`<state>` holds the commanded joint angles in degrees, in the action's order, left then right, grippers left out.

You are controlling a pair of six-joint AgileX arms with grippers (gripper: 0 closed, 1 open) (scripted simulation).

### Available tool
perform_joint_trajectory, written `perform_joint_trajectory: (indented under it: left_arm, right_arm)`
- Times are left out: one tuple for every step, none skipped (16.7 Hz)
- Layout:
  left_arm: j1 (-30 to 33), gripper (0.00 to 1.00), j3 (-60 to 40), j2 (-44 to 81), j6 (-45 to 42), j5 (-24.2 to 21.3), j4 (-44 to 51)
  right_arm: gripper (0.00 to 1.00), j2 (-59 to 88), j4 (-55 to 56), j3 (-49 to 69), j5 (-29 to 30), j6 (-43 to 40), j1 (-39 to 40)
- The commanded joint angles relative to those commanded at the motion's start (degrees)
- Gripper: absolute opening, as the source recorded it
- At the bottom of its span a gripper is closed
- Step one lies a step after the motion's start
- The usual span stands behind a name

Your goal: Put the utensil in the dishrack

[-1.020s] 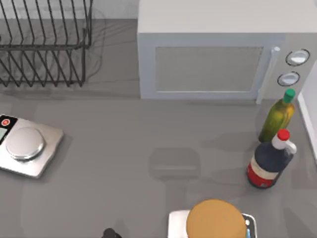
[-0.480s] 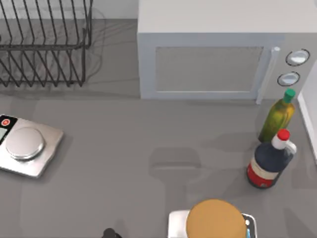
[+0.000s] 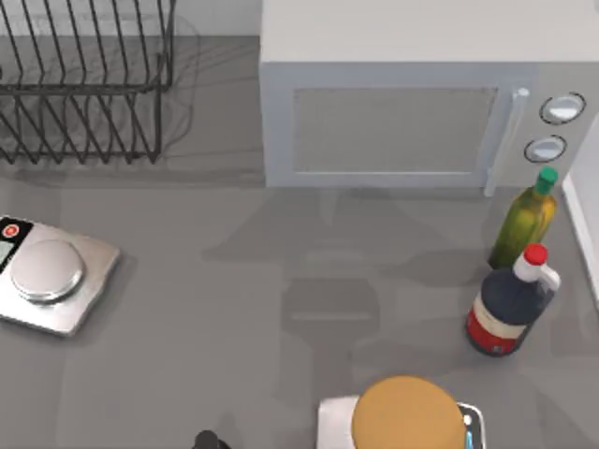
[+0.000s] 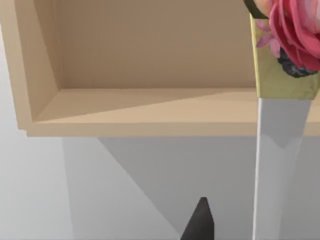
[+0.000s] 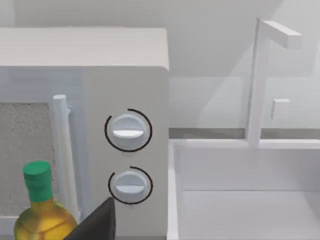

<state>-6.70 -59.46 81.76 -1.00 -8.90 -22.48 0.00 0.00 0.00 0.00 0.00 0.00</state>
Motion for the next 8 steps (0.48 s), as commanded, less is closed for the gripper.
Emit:
perform_joint_trajectory:
  left_arm:
    - [0.44, 0.00, 0.97, 3.48, -0.05, 0.46, -4.76]
    - [0.89, 0.00, 1.95, 6.73, -0.07, 0.91, -9.24]
    - [1.31, 0.00, 2.90, 9.72, -0.08, 1.34, -13.31]
    - [1.72, 0.00, 3.82, 12.35, -0.06, 1.74, -16.79]
    - [2.08, 0.00, 4.66, 14.60, -0.03, 2.10, -19.66]
    - [2.39, 0.00, 5.40, 16.41, 0.01, 2.41, -21.97]
    - [2.63, 0.00, 5.96, 17.66, 0.05, 2.64, -23.59]
    - [2.80, 0.00, 6.36, 18.48, 0.08, 2.79, -24.65]
  right_arm:
    - [1.00, 0.00, 0.00, 0.00, 0.00, 0.00, 0.00]
    - [1.00, 0.00, 0.00, 0.00, 0.00, 0.00, 0.00]
    - [1.00, 0.00, 0.00, 0.00, 0.00, 0.00, 0.00]
    - [1.00, 0.00, 0.00, 0.00, 0.00, 0.00, 0.00]
    - [1.00, 0.00, 0.00, 0.00, 0.00, 0.00, 0.00]
    - [1.00, 0.00, 0.00, 0.00, 0.00, 0.00, 0.00]
    - [1.00, 0.00, 0.00, 0.00, 0.00, 0.00, 0.00]
    - [1.00, 0.00, 0.00, 0.00, 0.00, 0.00, 0.00]
